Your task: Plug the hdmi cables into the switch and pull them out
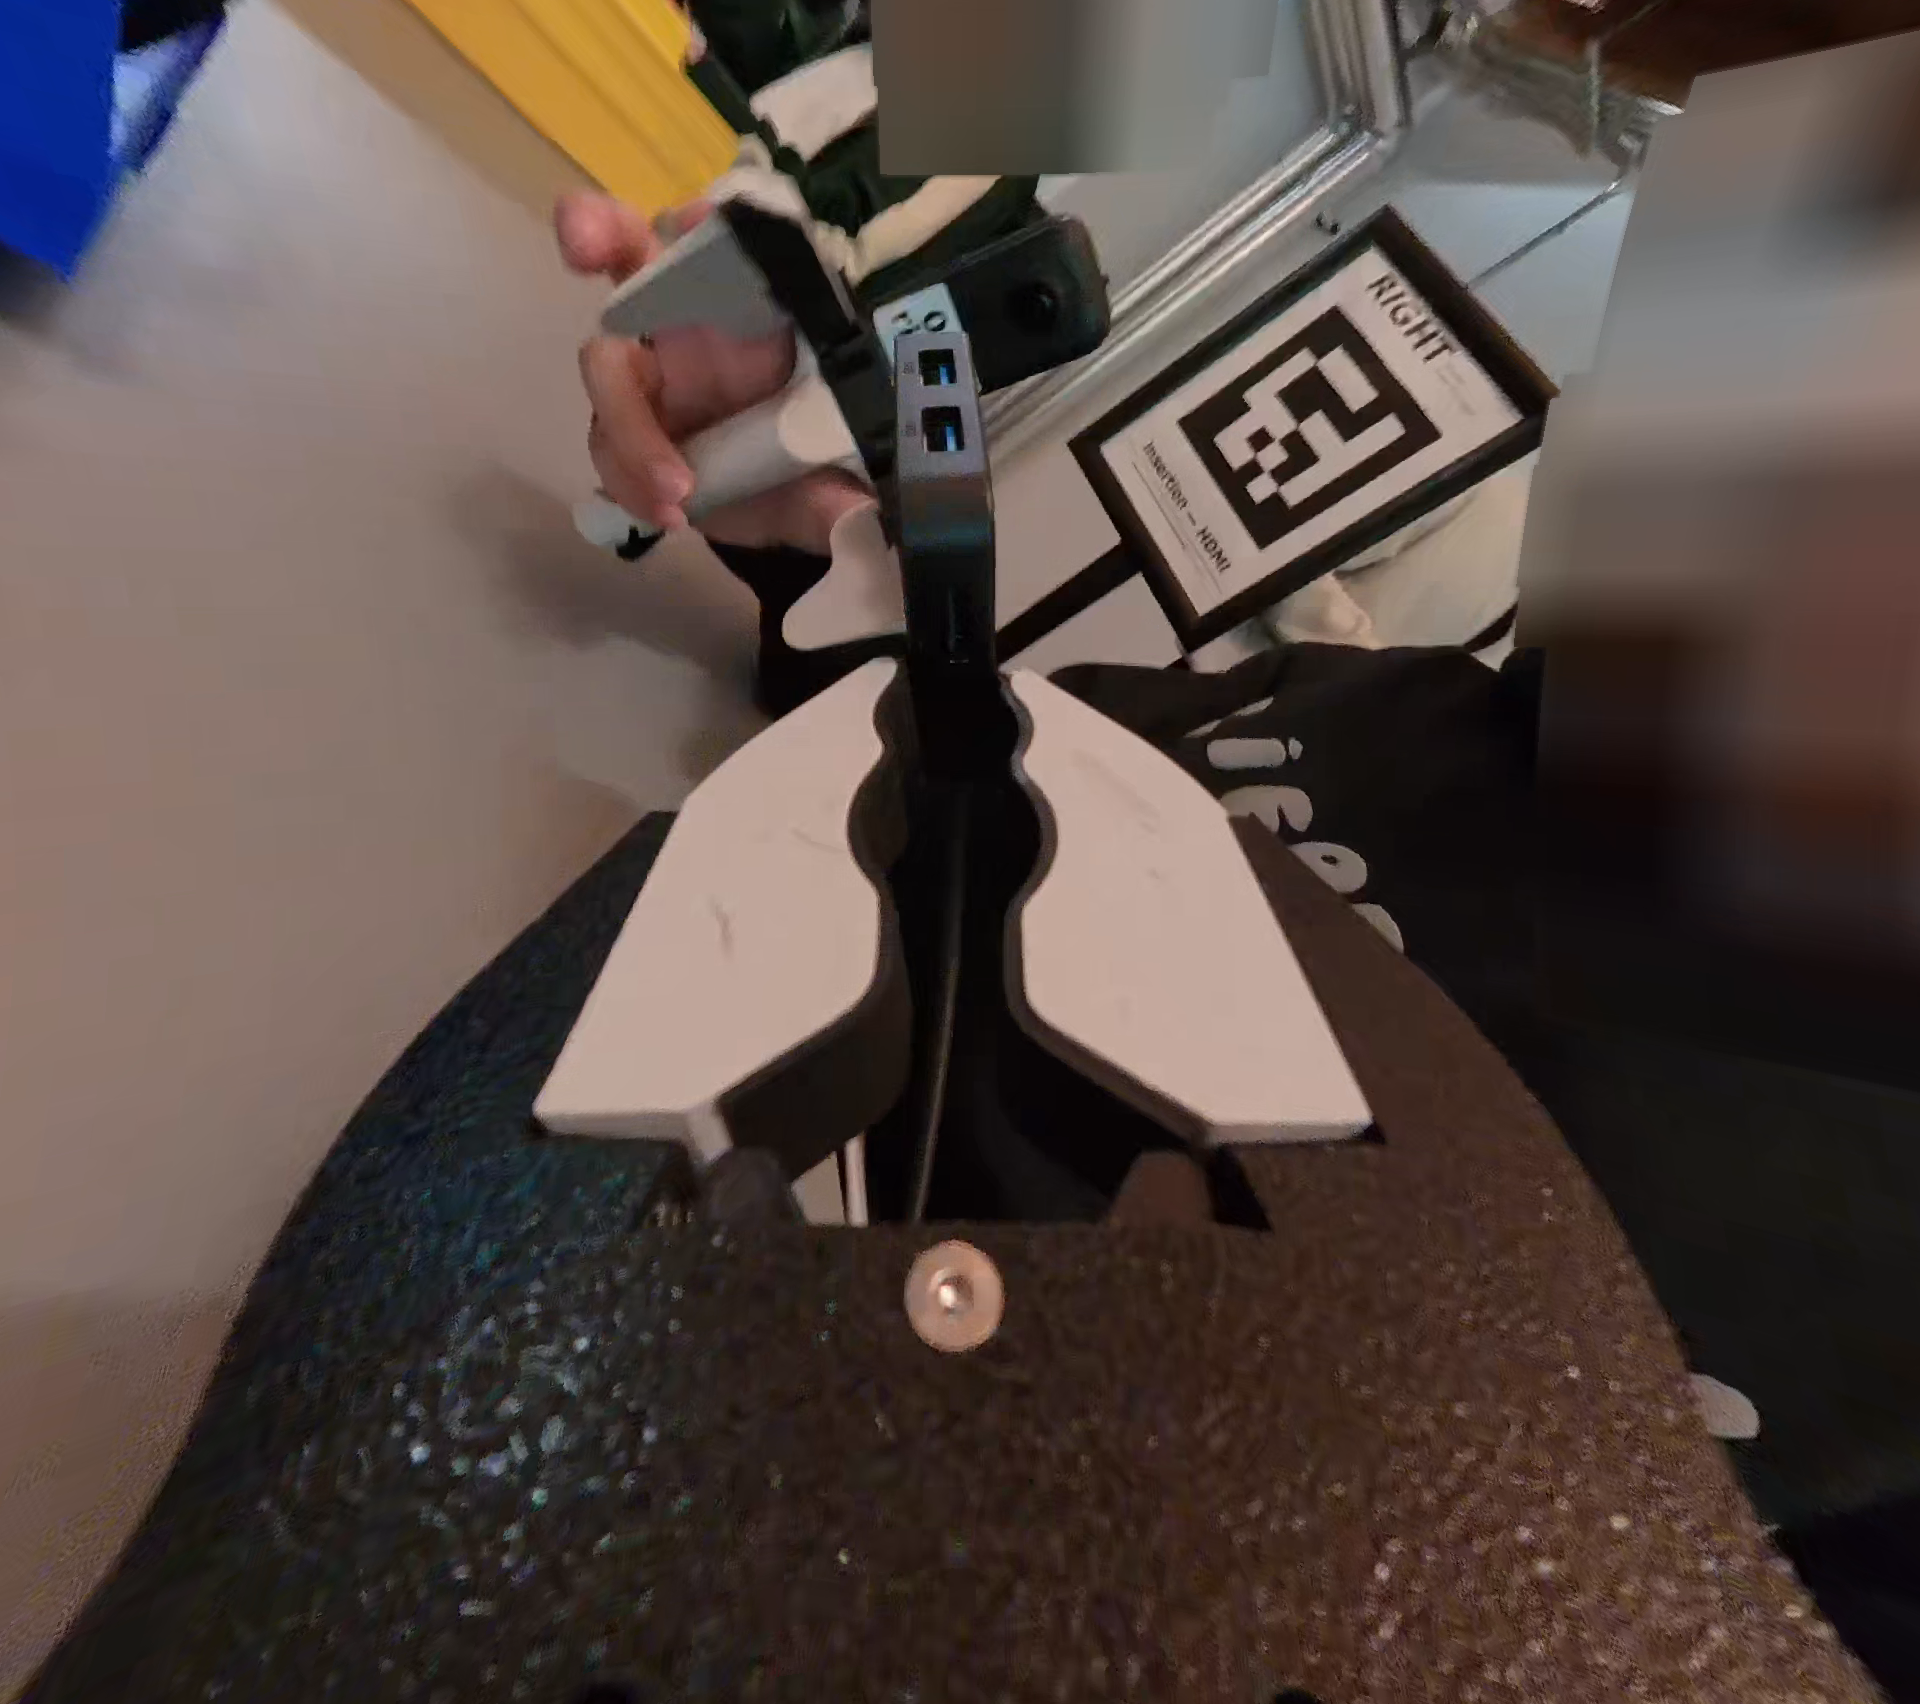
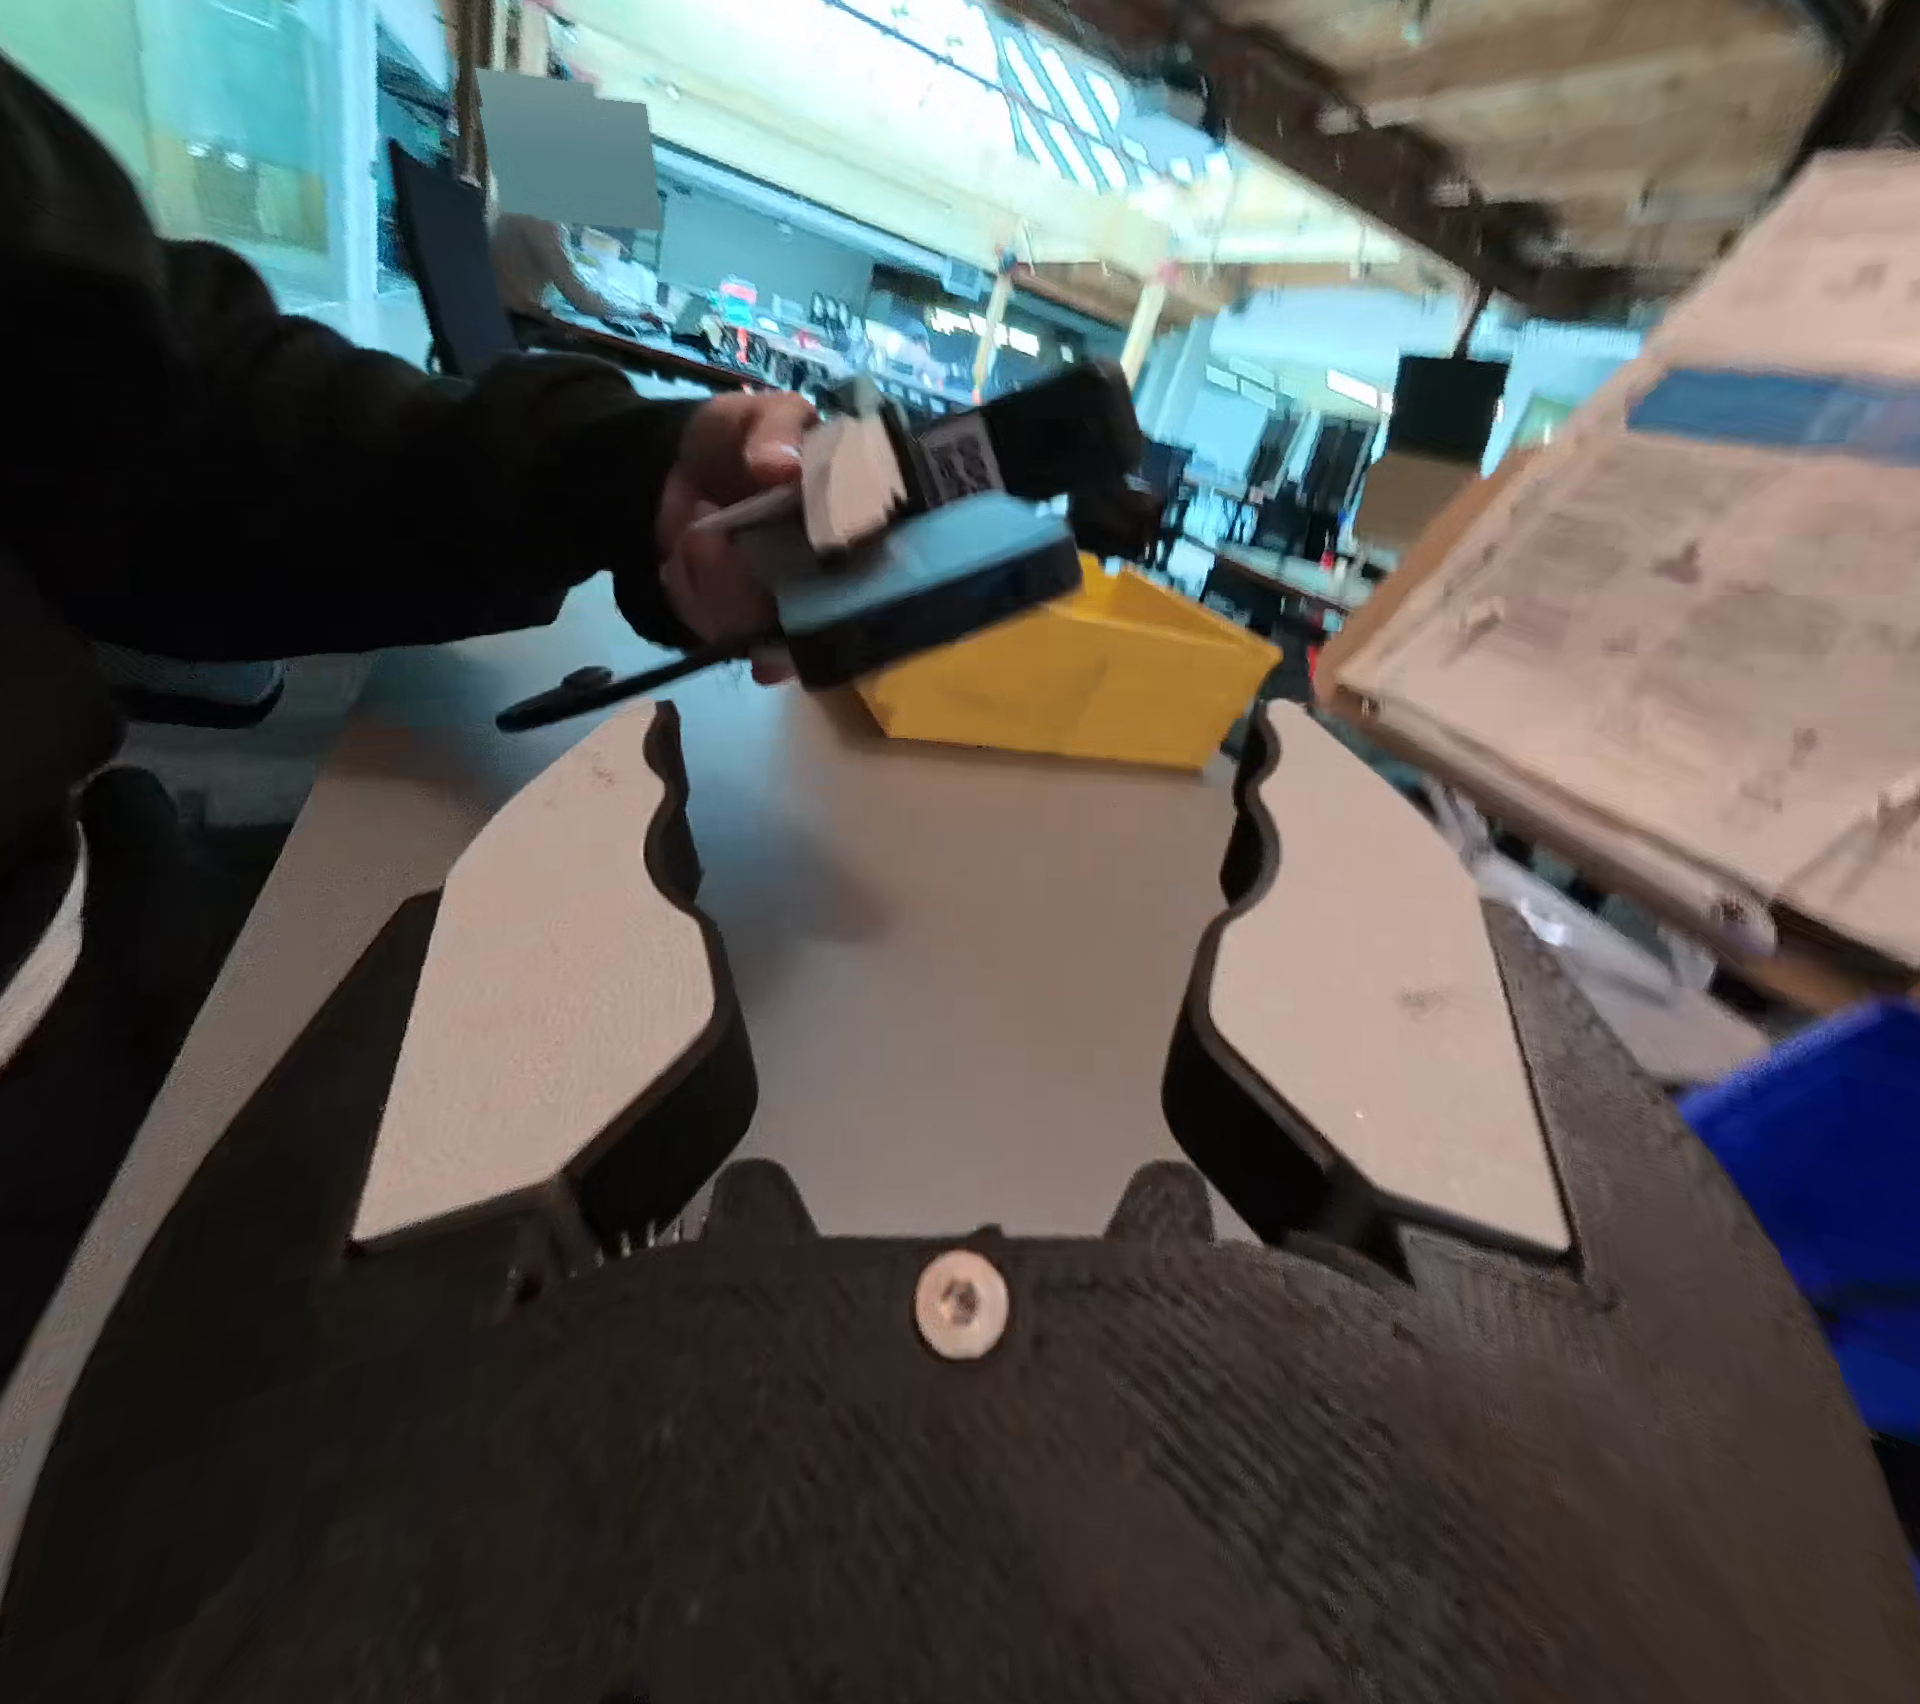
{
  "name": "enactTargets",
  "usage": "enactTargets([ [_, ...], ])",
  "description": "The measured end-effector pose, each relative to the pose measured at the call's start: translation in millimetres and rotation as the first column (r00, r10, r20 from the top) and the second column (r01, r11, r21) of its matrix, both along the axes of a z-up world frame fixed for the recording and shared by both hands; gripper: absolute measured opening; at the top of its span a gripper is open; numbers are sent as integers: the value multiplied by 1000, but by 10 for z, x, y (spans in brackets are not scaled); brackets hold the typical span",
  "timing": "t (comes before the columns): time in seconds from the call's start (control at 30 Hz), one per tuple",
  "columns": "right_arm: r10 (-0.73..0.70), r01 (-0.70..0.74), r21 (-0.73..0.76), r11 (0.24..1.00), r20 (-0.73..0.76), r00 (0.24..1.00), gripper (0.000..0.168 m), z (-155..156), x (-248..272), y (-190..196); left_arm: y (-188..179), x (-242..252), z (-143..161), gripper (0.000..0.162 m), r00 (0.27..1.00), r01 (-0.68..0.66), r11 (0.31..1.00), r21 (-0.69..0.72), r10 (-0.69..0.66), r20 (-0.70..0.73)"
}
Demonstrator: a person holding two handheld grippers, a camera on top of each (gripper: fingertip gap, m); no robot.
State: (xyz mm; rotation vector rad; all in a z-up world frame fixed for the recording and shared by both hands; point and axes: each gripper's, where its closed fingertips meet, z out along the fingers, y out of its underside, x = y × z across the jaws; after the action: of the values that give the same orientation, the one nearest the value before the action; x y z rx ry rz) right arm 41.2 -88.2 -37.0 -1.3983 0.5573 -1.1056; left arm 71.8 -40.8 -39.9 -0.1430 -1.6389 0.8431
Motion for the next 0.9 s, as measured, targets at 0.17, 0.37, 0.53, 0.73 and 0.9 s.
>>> enactTargets([
  [0.17, 28, -35, -132, 991, -52, 998, 102, -165, 90, 240, 37, -150, -84, 14, 997, 78, 990, 115, -78, -6],
  [0.37, 61, -65, -184, 981, -27, 998, 74, -184, 27, 303, 60, -267, -159, 14, 990, 137, 974, 180, -136, -20],
  [0.53, 29, -47, -274, 961, -69, 997, 73, -275, 51, 333, 9, -299, -267, 14, 992, 123, 963, 239, -127, 2],
  [0.73, -13, -4, -206, 978, -78, 997, 73, -256, 154, 281, -62, -205, -231, 15, 997, 69, 975, 210, -74, 15],
  [0.9, -18, 8, -173, 985, -55, 998, 72, -262, 166, 262, -66, -190, -229, 14, 998, 53, 978, 201, -57, 11],
])
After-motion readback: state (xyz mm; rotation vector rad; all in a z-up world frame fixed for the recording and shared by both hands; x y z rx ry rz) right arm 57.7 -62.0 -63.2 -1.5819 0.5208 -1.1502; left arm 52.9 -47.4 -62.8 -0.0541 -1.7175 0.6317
